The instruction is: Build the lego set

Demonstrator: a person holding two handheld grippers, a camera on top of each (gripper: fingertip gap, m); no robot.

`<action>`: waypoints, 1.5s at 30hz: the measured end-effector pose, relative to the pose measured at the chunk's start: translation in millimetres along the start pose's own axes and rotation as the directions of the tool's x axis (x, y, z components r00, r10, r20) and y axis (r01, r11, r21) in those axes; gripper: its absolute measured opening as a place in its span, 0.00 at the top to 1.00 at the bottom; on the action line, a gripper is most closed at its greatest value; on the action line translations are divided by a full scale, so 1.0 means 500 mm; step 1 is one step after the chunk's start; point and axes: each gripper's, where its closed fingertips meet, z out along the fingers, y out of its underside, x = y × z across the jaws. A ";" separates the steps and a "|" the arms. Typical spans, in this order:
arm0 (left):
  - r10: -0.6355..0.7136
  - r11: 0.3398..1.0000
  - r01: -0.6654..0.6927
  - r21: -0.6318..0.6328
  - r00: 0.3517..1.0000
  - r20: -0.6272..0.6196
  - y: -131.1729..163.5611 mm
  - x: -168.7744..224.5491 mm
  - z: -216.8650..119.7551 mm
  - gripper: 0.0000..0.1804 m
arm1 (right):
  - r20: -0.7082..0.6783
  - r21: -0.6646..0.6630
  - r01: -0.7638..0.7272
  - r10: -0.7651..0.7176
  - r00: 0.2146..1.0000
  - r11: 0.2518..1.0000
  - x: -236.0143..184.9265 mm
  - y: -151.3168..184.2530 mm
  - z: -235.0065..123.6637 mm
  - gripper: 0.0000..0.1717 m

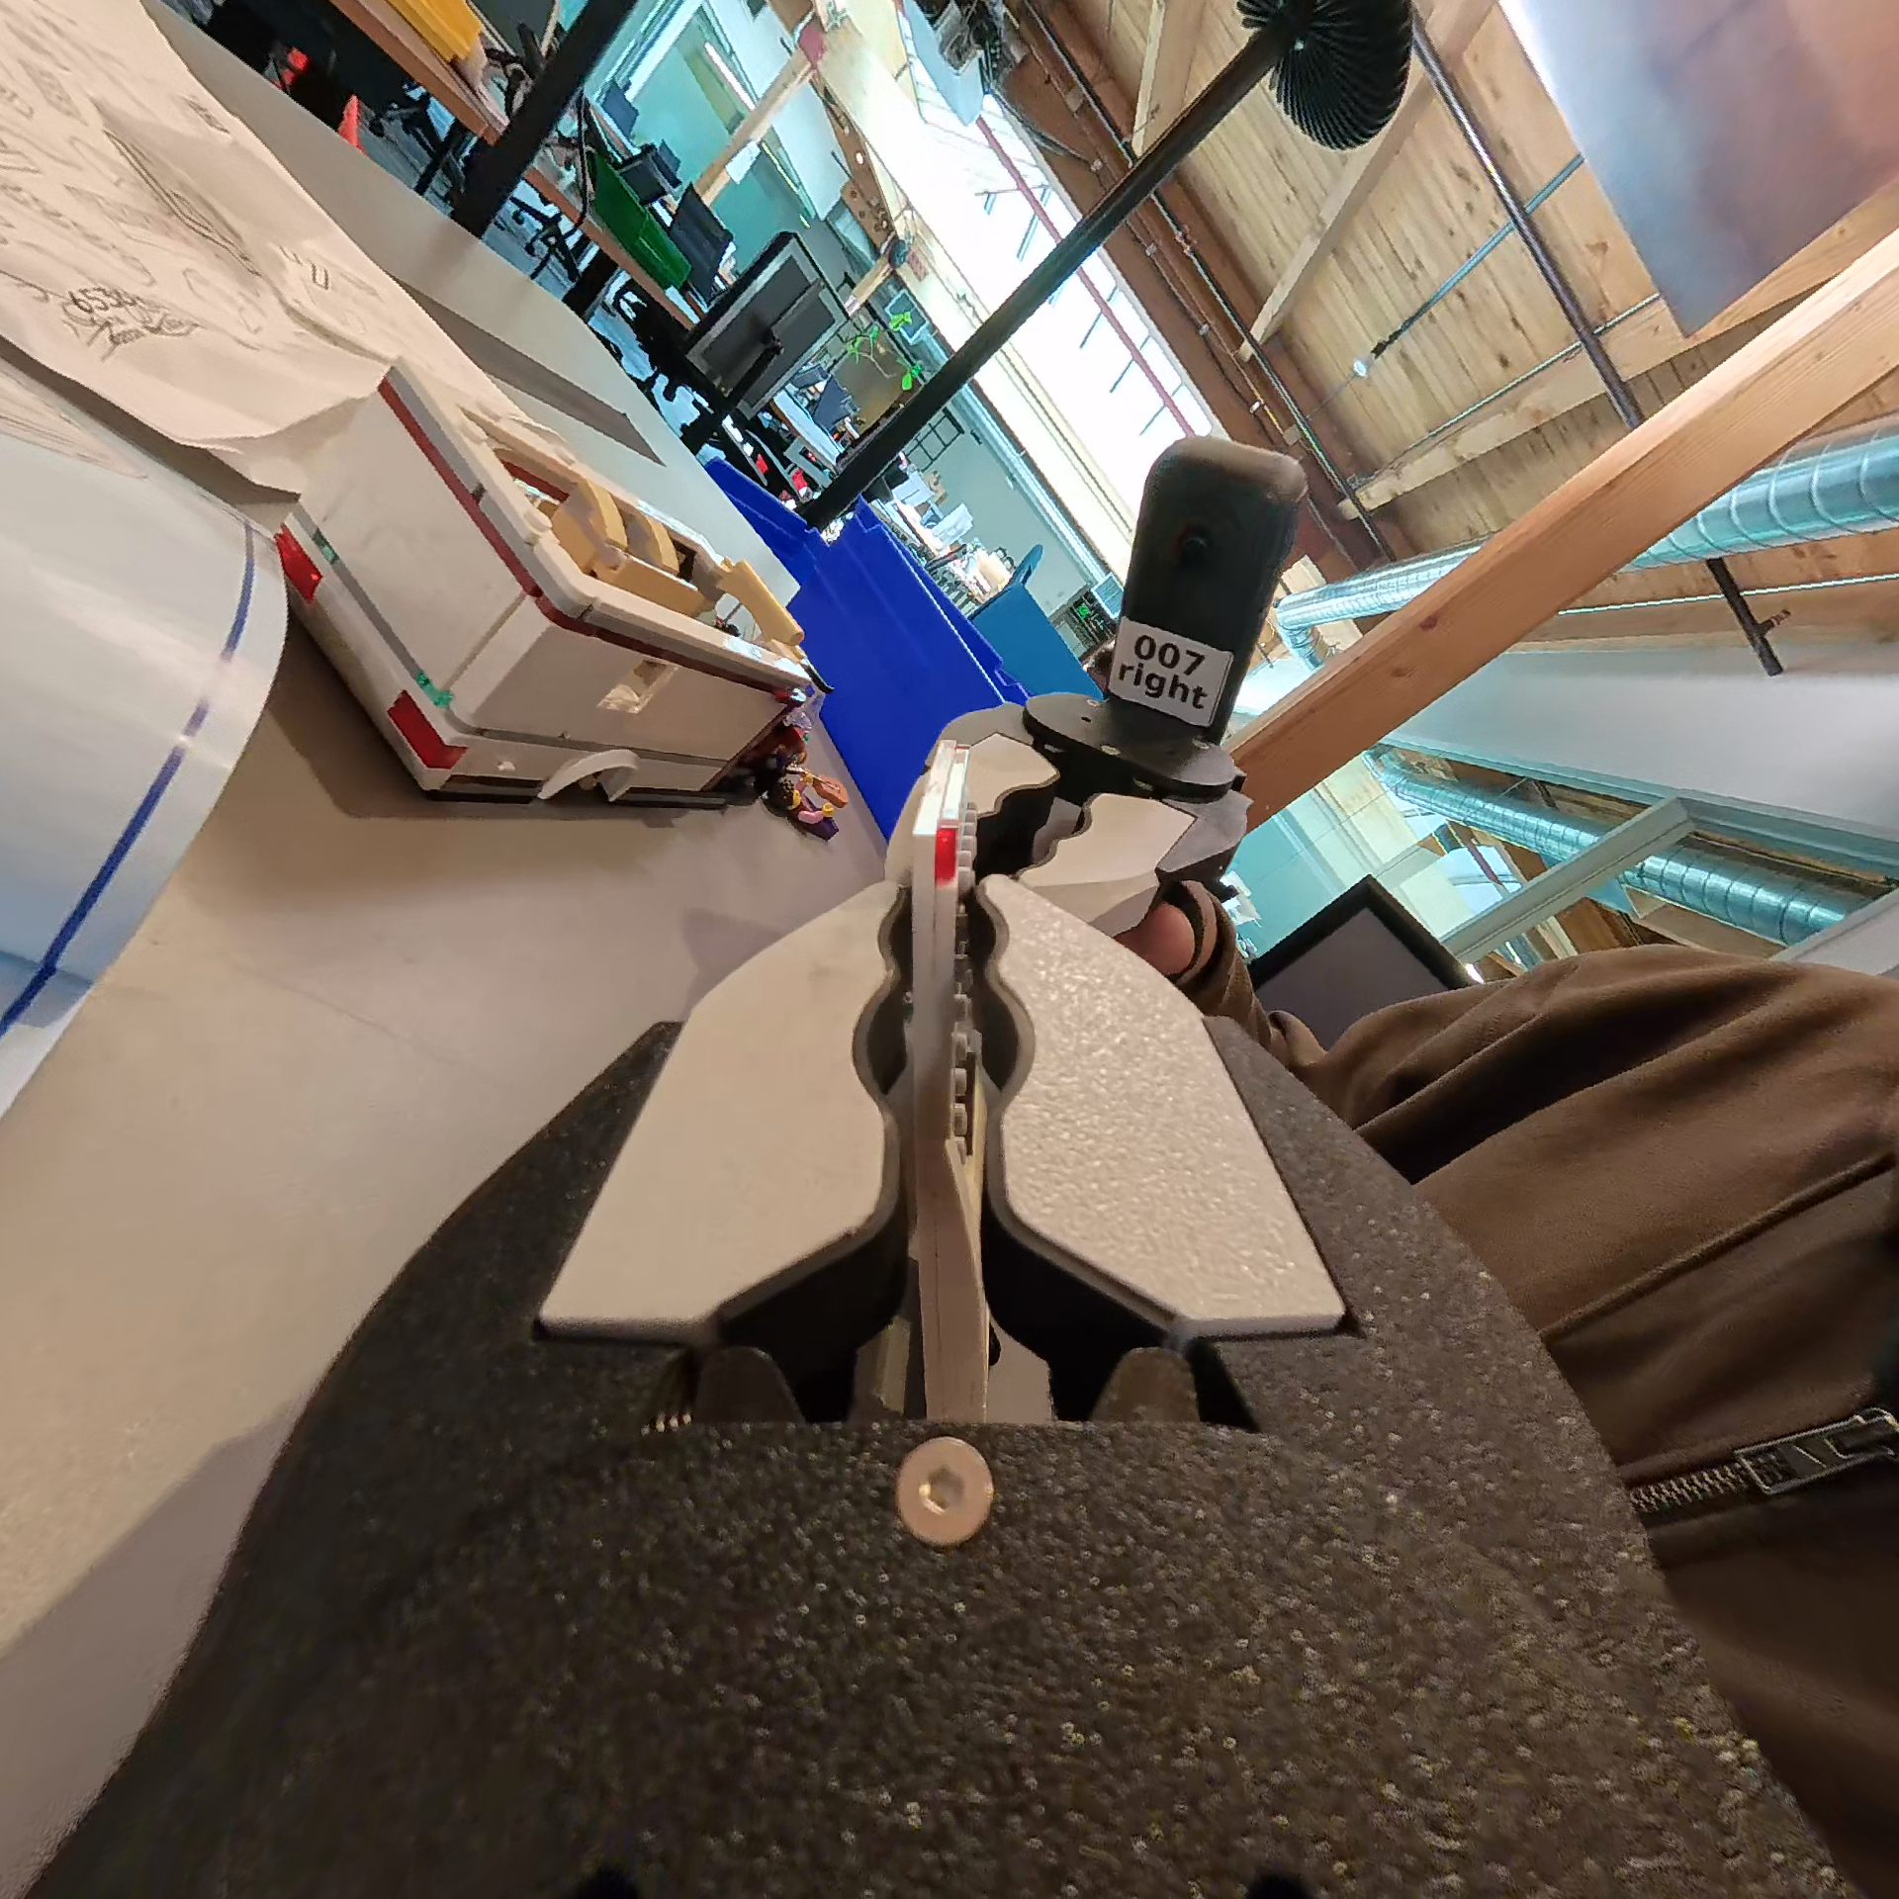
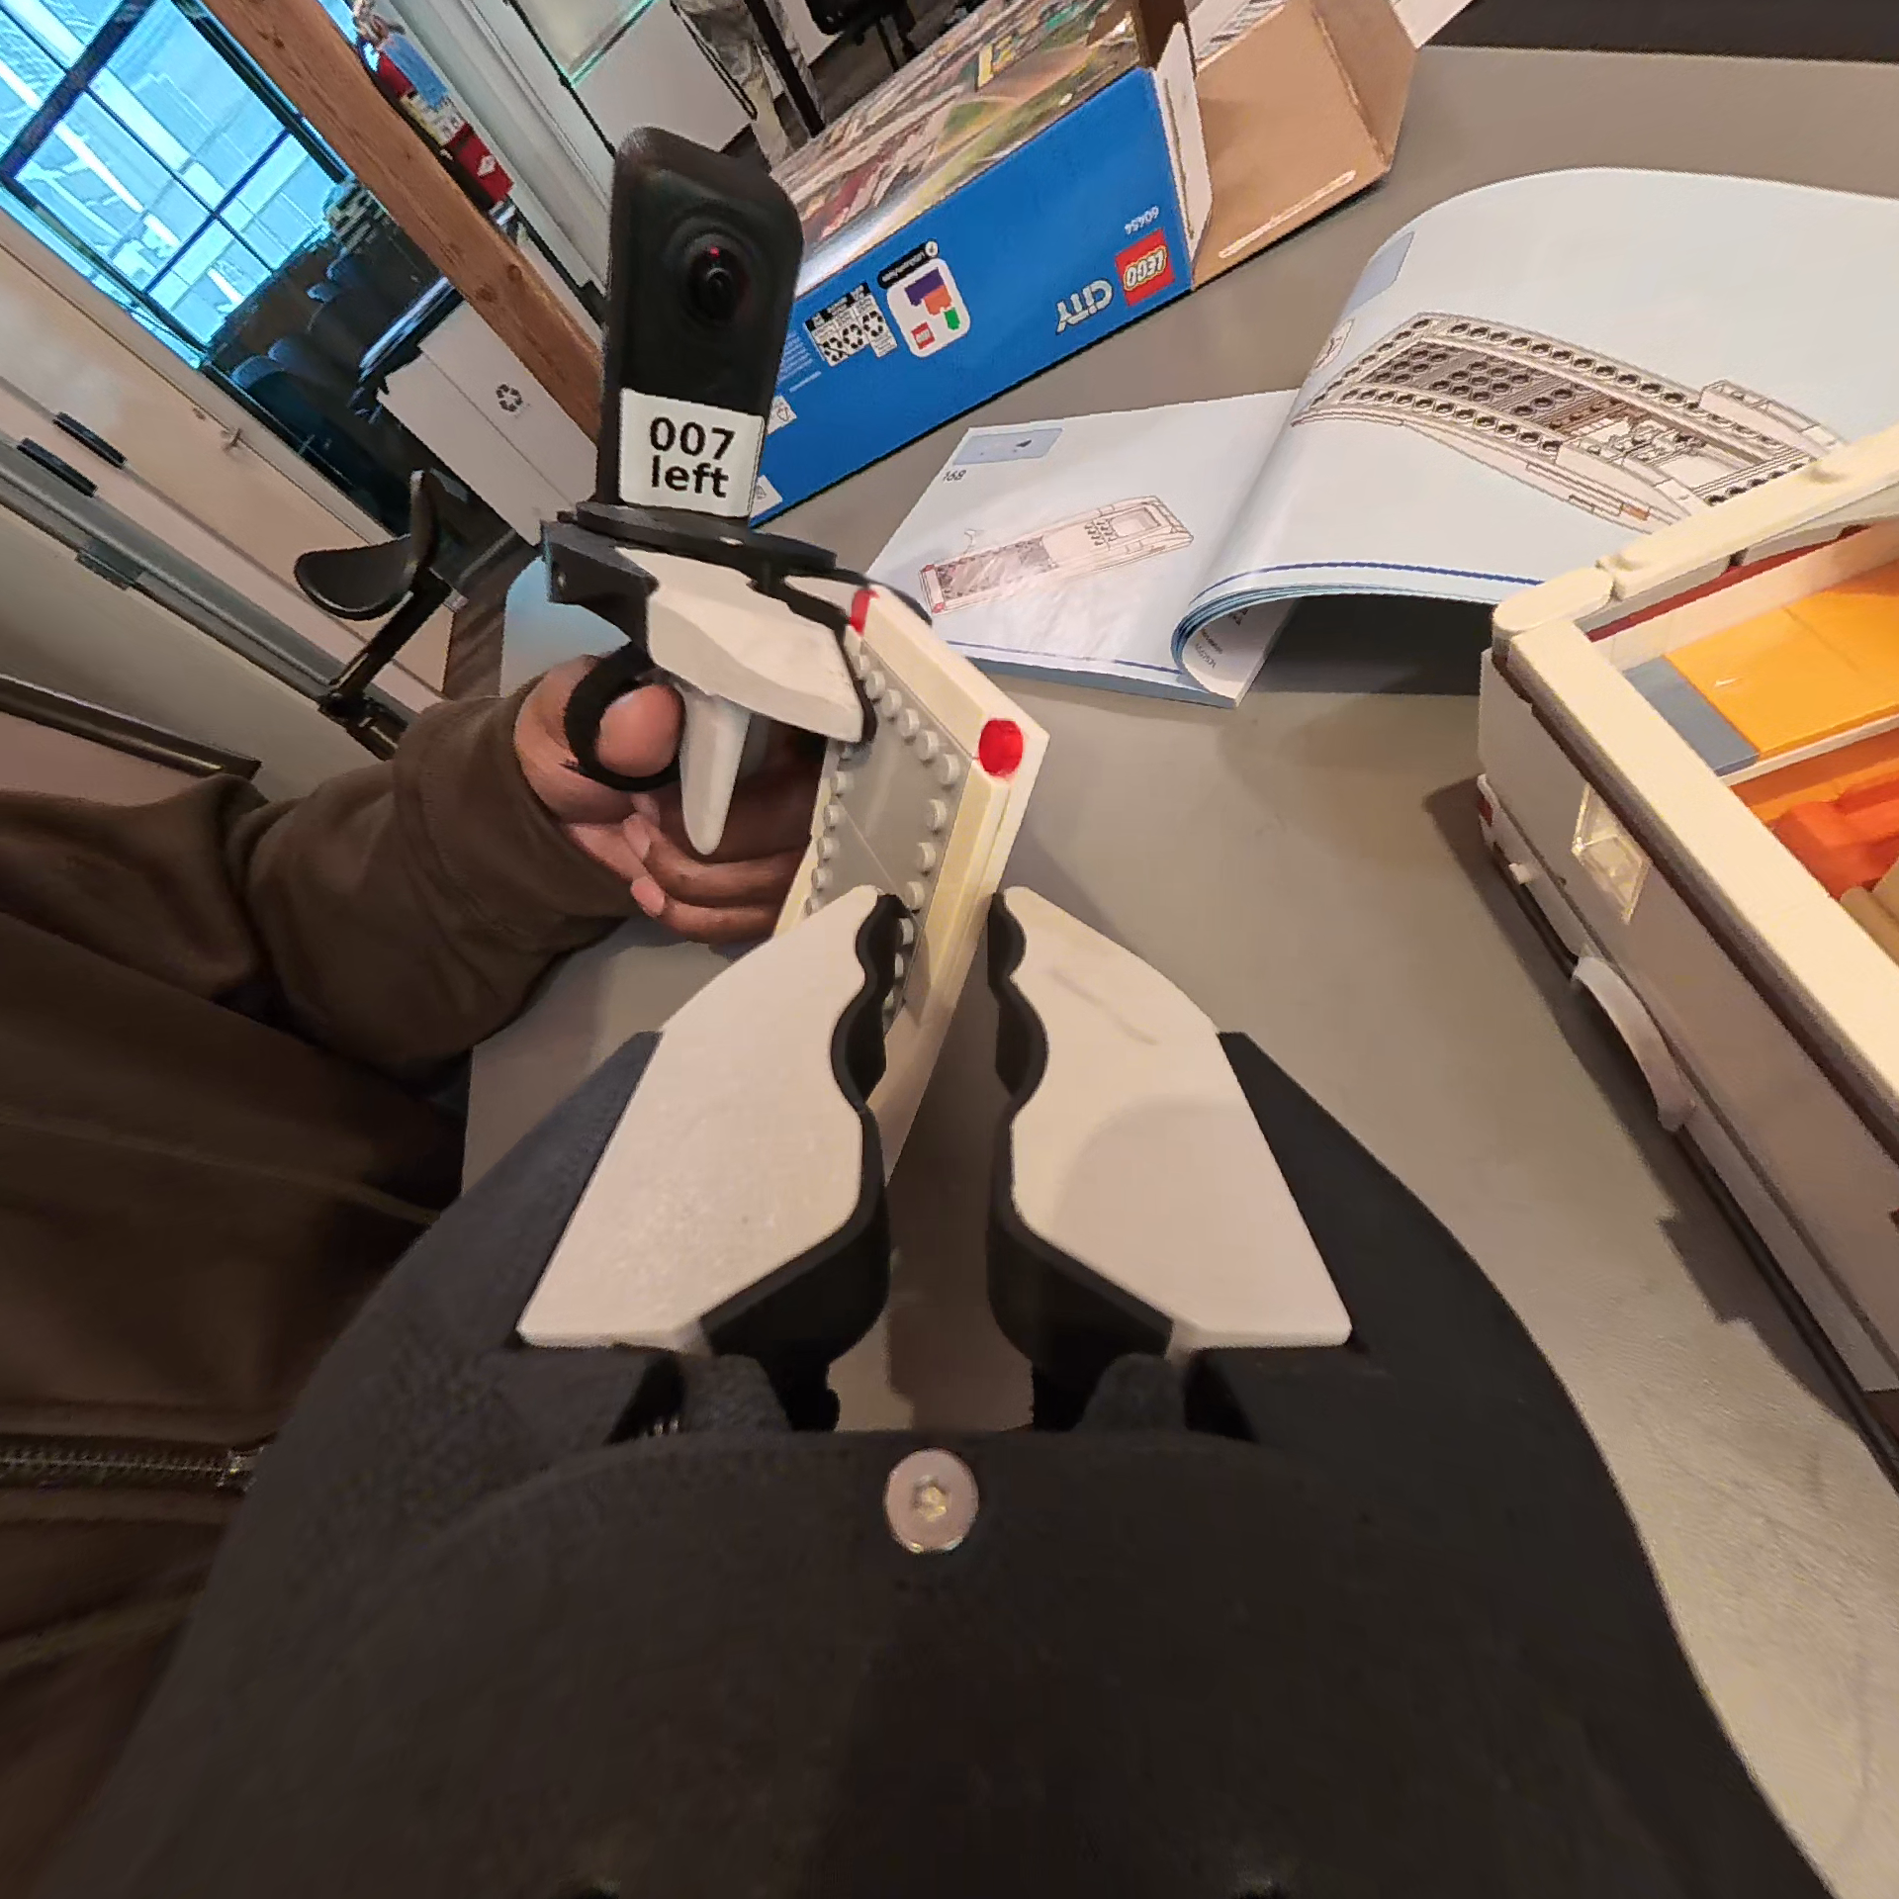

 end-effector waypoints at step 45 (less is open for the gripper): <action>-0.292 0.954 0.283 0.101 0.952 0.094 -0.001 -0.052 -0.022 0.95 | -0.004 -0.499 0.374 -0.433 0.901 0.782 -0.099 0.230 -0.032 0.83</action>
